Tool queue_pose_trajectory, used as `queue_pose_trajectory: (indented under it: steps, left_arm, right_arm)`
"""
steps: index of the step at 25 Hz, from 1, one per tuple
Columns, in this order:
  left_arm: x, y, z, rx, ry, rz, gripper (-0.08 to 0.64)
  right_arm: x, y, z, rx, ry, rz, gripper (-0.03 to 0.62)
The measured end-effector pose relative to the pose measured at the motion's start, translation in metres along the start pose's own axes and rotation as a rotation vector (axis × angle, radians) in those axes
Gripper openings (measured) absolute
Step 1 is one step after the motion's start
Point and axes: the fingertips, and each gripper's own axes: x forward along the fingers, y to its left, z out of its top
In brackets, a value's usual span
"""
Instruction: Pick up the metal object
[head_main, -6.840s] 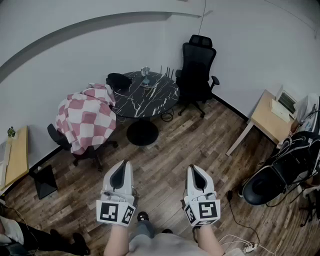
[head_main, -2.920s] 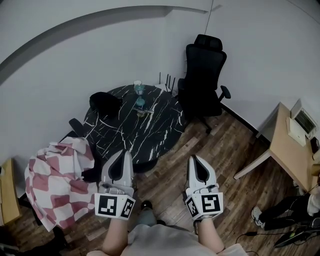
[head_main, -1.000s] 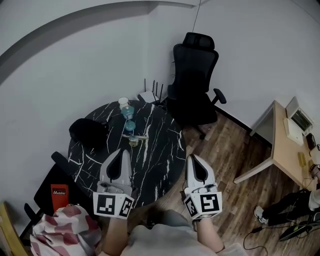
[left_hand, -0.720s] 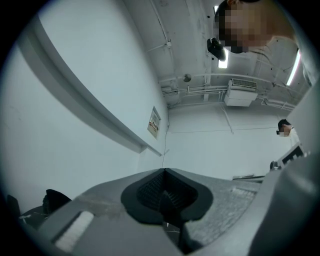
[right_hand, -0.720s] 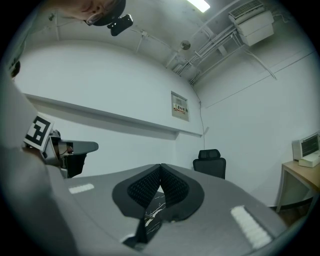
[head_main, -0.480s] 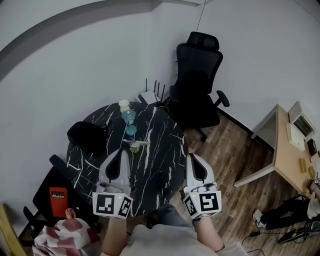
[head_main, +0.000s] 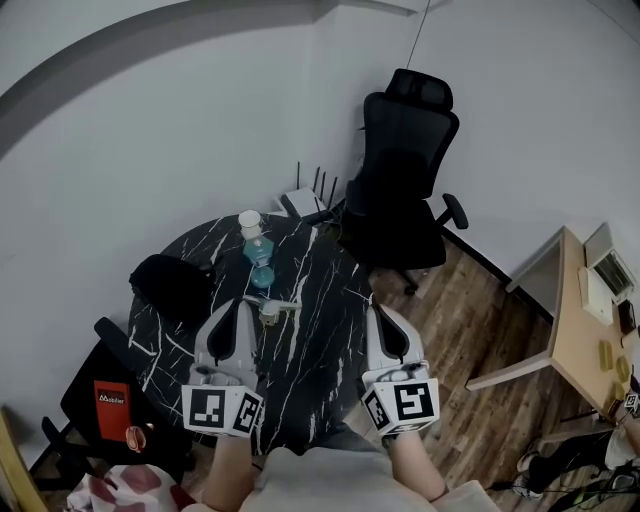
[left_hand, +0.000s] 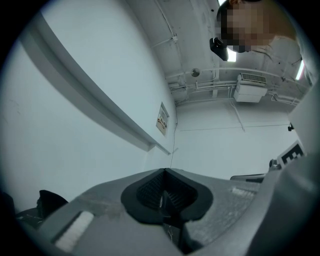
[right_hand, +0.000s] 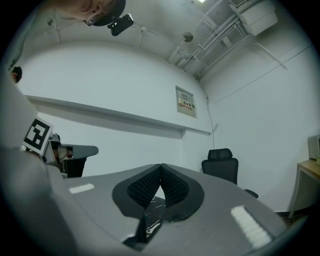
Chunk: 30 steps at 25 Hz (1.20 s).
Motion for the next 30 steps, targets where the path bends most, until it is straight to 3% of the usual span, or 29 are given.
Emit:
queue_pose_trajectory:
  steps: [11, 18, 30]
  left_arm:
    - [0.036, 0.019, -0.024, 0.009, 0.06, 0.074, 0.005]
    - [0.049, 0.036, -0.06, 0.01, 0.144, 0.12, 0.005]
    - [0.046, 0.06, -0.157, -0.031, 0.403, 0.169, 0.005]
  right_arm:
    - [0.059, -0.015, -0.019, 0.023, 0.044, 0.083, 0.002]
    - [0.089, -0.013, -0.054, 0.046, 0.131, 0.139, 0.002]
    - [0.117, 0.007, -0.11, 0.072, 0.262, 0.233, 0.002]
